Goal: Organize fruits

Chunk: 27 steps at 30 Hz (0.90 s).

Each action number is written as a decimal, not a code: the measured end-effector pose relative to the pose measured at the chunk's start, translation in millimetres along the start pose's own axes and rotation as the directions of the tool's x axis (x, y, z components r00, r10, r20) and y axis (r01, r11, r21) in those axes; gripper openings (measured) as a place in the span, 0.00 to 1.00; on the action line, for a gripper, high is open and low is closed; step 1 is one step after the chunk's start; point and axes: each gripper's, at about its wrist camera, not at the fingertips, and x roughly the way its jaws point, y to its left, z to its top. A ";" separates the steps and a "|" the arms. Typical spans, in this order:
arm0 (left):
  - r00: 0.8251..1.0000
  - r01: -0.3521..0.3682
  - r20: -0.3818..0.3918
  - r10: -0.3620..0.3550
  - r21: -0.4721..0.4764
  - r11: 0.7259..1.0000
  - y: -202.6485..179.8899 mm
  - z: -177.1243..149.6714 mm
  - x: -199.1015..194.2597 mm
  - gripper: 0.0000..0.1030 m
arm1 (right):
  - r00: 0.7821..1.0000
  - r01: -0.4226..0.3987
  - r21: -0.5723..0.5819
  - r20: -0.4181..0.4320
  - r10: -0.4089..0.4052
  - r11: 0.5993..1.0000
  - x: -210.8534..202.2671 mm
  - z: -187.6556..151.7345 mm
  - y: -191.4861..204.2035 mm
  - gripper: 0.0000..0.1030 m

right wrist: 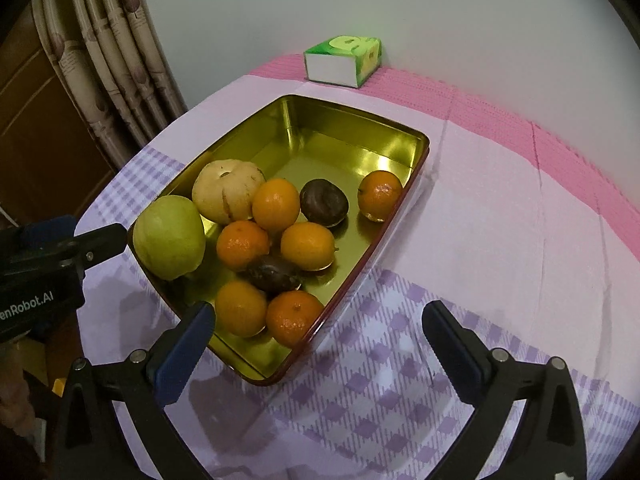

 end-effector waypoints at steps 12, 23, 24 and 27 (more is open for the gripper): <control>1.000 0.006 0.002 -0.006 0.009 1.000 -3.6 -1.7 -1.5 0.75 | 1.000 -0.002 -0.032 -0.020 0.002 0.999 0.9 -3.1 8.5 1.00; 1.000 0.003 0.003 -0.003 0.007 1.000 -4.6 -2.1 -1.9 0.75 | 1.000 -0.003 -0.035 -0.021 0.002 0.999 0.6 -3.8 10.7 1.00; 1.000 0.004 0.003 -0.004 0.007 1.000 -4.7 -2.1 -1.9 0.75 | 1.000 -0.003 -0.036 -0.021 0.003 0.999 0.5 -4.0 10.8 1.00; 1.000 0.006 0.005 -0.006 0.013 1.000 -6.2 -2.0 -2.3 0.75 | 1.000 -0.002 -0.036 -0.021 0.001 0.999 0.9 -4.0 11.0 1.00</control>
